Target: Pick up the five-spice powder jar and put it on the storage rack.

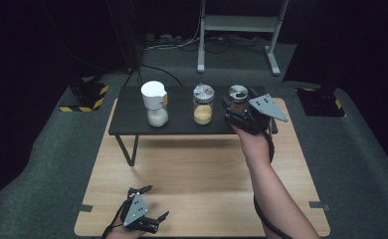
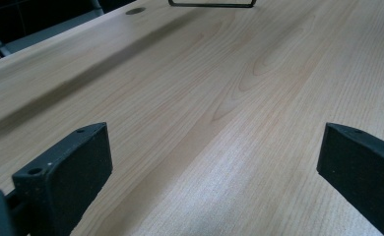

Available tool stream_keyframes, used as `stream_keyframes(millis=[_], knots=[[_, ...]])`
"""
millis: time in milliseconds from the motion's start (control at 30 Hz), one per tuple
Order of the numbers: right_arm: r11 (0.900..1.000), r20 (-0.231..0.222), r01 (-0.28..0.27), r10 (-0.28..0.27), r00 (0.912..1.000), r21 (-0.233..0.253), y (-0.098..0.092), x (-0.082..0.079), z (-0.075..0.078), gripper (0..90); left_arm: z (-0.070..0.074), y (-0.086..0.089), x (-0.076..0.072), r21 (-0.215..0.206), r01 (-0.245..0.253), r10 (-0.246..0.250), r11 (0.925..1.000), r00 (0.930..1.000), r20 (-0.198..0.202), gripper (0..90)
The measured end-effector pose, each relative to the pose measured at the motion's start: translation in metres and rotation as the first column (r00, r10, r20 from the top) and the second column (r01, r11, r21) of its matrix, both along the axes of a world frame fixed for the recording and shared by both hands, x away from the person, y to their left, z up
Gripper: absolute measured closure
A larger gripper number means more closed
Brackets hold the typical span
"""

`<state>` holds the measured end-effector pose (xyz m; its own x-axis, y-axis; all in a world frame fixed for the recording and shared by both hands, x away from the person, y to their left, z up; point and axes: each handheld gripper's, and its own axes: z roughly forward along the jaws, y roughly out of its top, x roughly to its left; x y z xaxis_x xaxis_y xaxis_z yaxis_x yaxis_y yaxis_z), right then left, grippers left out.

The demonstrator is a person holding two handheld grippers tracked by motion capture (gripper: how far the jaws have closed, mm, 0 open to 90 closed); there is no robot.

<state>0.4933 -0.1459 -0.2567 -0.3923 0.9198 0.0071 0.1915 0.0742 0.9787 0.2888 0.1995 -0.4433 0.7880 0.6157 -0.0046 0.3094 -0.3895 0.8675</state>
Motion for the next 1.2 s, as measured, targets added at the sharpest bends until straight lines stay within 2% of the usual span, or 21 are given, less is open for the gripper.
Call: stream_keyframes(millis=[400, 767, 1200], knots=[[1.0, -0.014, -0.009, 0.009, 0.9999, -0.002, -0.002, -0.006, 0.002, 0.0, 0.0, -0.001, 0.0, 0.008, 0.003, -0.003, 1.0, 1.0, 0.003, 0.5], [1.0, -0.017, -0.02, 0.02, 0.9997, -0.002, -0.005, -0.017, 0.003, 0.0, 0.0, -0.001, 0.0, 0.008, 0.004, -0.004, 1.0, 1.0, 0.0, 0.5], [0.999, -0.003, -0.048, 0.048, 0.9989, -0.022, -0.008, -0.043, 0.006, 0.0, 0.0, -0.002, 0.0, 0.016, 0.004, -0.004, 0.9999, 1.0, -0.001, 0.5]])
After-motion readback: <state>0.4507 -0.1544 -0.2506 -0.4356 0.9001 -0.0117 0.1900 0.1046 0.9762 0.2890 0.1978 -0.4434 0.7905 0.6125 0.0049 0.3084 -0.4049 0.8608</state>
